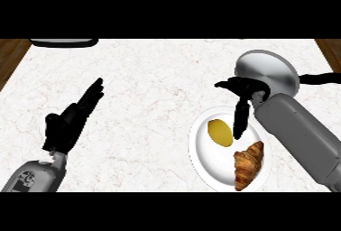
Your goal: Pick the lemon from the plate and place it in the pan
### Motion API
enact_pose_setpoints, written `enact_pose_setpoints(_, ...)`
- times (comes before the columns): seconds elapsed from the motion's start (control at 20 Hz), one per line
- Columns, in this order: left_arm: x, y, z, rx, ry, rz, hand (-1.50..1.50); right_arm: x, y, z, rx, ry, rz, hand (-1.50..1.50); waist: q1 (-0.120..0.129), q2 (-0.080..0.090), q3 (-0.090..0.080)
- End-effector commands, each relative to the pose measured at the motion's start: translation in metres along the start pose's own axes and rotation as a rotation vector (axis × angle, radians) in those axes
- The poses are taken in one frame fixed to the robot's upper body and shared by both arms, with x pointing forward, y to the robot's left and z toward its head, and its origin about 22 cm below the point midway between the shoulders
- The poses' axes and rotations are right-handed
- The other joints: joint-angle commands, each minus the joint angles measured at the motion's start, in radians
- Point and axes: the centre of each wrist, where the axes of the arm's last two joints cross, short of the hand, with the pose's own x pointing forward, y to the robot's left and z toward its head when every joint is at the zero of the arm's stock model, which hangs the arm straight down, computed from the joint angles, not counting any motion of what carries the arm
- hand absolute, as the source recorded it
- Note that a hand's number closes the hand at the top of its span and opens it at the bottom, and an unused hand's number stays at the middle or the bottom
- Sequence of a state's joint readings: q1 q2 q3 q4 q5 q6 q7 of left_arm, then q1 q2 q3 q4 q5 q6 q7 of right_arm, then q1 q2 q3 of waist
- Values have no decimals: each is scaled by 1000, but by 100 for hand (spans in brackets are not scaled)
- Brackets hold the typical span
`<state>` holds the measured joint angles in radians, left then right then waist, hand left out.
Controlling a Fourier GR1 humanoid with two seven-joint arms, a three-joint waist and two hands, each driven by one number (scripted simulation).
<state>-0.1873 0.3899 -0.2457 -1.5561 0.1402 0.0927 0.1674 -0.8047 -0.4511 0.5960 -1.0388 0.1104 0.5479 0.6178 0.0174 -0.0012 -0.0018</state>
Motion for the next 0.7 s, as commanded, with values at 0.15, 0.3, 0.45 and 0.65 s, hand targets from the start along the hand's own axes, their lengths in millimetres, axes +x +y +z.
enact_pose_setpoints(0.15, -3, -2, 8, -4, 4, -3, 0, 53, -6, 4, 143, 65, 85, -150, -9, 0, 1)
enact_pose_setpoints(0.3, 6, 11, -13, 16, 7, 18, 0, 77, 14, -5, 114, 104, 116, -150, -13, 3, 1)
enact_pose_setpoints(0.45, -11, 7, 9, 5, 5, 3, 0, 58, 29, 10, 100, 120, 124, -150, -21, -3, 1)
enact_pose_setpoints(0.65, 3, -13, 10, 11, 1, 1, 0, 44, 30, -3, 120, 165, 167, -150, -15, -1, 2)
